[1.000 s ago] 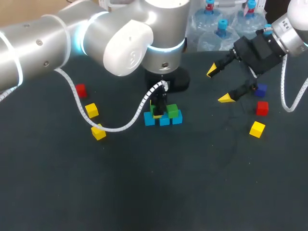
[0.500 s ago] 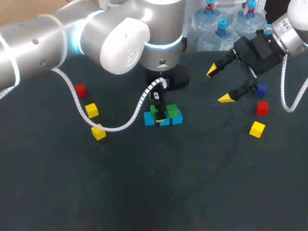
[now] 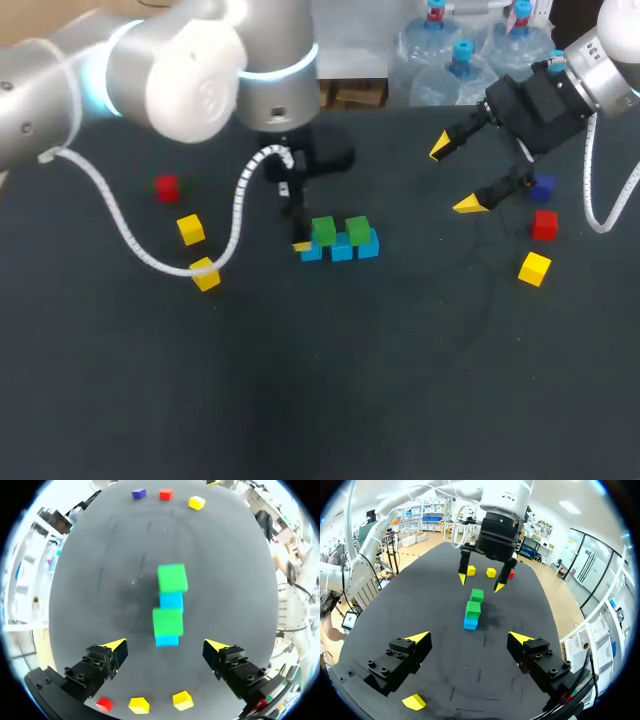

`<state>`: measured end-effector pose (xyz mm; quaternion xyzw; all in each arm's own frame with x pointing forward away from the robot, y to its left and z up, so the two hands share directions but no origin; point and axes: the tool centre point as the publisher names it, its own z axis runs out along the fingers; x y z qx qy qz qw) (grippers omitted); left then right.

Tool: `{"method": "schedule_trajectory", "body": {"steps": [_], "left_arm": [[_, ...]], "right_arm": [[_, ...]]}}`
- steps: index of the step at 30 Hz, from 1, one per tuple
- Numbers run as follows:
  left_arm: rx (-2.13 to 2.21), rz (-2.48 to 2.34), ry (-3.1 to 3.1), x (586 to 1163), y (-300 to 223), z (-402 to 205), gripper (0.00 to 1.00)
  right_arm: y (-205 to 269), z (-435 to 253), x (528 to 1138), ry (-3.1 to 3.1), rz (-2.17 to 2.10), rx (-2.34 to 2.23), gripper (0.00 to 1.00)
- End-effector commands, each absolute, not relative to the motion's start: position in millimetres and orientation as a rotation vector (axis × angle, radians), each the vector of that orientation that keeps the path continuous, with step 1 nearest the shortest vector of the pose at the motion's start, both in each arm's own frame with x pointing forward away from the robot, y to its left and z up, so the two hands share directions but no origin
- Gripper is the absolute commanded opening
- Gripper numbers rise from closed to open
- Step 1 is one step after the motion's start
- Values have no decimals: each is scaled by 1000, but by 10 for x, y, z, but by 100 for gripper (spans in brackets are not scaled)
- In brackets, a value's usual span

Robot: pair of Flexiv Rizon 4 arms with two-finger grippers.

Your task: Place the blue cubes, place green cubes on the blue cubes, place the yellow cubes on the green cubes, then place the red cubes on the yellow cubes, and place purple cube on the red cubes.

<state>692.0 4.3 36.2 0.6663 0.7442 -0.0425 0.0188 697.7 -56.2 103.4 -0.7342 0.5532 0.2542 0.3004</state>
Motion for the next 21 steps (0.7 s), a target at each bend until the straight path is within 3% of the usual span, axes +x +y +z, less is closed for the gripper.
{"method": "schedule_trajectory", "body": {"steps": [1, 21], "left_arm": [[1980, -241, 2257, 6818, 233, 348, 100], [1790, -438, 2079, 6784, 957, 483, 100]], "right_arm": [[-561, 1030, 6976, 1467, 674, -1948, 100], [-561, 1030, 6976, 1467, 674, -1948, 100]]}}
